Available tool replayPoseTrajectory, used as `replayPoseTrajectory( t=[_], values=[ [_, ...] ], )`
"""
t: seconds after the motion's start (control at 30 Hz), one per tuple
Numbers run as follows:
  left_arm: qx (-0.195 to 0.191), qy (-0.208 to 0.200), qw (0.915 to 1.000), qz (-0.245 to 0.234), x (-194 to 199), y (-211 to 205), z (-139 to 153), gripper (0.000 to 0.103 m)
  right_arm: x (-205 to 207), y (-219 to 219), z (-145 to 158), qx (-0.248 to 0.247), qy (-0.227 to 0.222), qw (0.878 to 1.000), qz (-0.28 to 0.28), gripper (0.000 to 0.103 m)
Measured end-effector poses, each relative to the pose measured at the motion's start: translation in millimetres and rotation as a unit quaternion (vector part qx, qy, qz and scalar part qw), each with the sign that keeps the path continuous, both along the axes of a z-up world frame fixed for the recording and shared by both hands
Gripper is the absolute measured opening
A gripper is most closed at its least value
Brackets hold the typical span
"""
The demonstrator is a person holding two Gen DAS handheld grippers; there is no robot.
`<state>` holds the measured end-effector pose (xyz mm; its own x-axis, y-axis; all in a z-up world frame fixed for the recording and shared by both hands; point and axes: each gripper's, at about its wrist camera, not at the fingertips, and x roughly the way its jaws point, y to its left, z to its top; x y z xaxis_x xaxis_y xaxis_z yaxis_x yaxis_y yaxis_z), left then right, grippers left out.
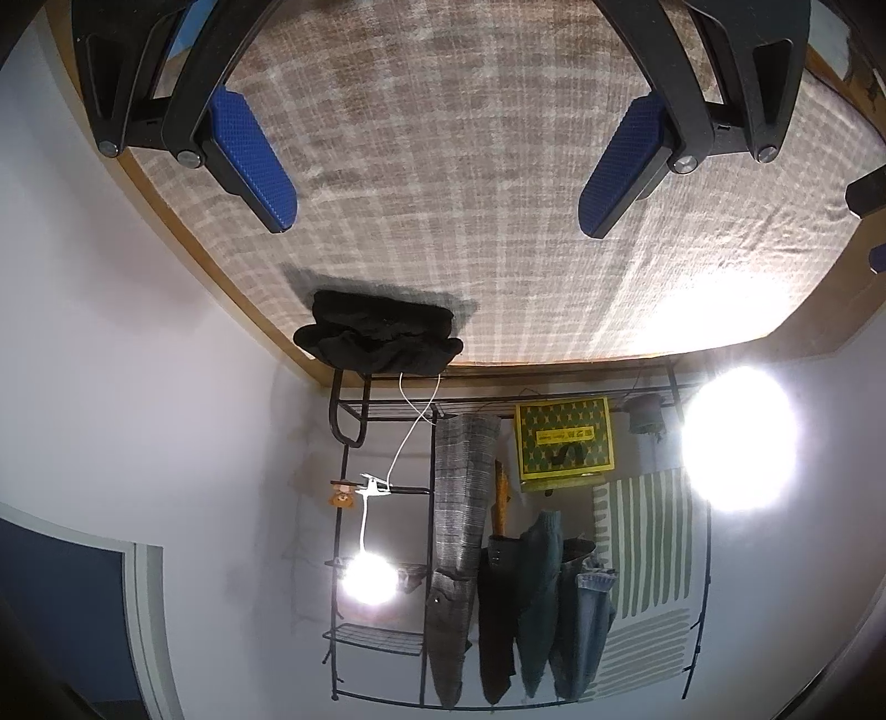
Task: Fold large clothes
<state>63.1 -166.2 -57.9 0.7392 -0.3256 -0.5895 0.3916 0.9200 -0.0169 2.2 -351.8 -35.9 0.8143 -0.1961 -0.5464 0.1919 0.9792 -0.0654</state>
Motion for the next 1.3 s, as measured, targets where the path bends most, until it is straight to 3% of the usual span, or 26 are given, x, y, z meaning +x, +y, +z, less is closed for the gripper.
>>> replayPoseTrajectory(
  t=[1.3],
  values=[
    [-0.005,-0.002,0.9999,0.014,-2.0,1.9,4.1,0.103,-0.4,-9.7,-3.9,0.016,0.005,1.000,-0.005,0.103]
  ],
)
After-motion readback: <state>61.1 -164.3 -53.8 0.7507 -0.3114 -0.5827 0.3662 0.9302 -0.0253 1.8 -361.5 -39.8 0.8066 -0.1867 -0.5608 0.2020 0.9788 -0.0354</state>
